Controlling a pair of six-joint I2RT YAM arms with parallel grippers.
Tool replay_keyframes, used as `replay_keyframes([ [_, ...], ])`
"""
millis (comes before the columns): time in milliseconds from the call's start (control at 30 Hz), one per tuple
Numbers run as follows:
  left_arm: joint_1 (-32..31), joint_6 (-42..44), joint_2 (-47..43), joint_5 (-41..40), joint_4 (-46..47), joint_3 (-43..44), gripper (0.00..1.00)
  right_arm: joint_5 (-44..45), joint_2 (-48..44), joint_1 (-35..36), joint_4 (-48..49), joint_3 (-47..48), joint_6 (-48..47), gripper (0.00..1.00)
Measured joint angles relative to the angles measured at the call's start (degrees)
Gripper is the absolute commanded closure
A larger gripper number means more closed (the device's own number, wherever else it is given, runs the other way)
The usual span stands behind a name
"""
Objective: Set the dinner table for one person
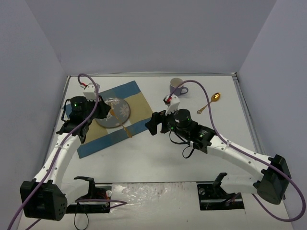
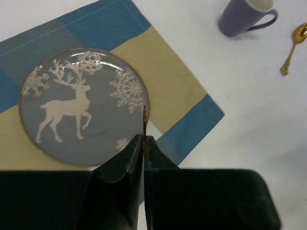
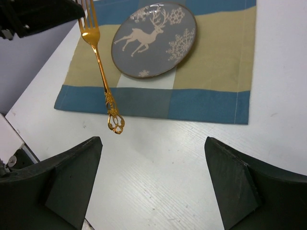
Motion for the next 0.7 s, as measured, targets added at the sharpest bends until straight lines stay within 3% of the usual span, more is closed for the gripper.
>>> replay_keyframes([
  [200,9.14,9.13,0.14,1.94,-5.69,-0.02,1.00,0.81,-7.12,-2.29,-1.71,-2.52,-1.70,0.14],
  [433,21.88,16.12,2.80,7.71,-5.57,-0.02,1.00,-2.08,-9.10,-7.37,-3.11,-5.73,-2.11,0.14],
  [700,26.02,27.38,13.03,15.74,-7.81,1.90,1.00,-5.67,-9.36,-11.02,-3.80,-6.73,-2.15,0.14],
])
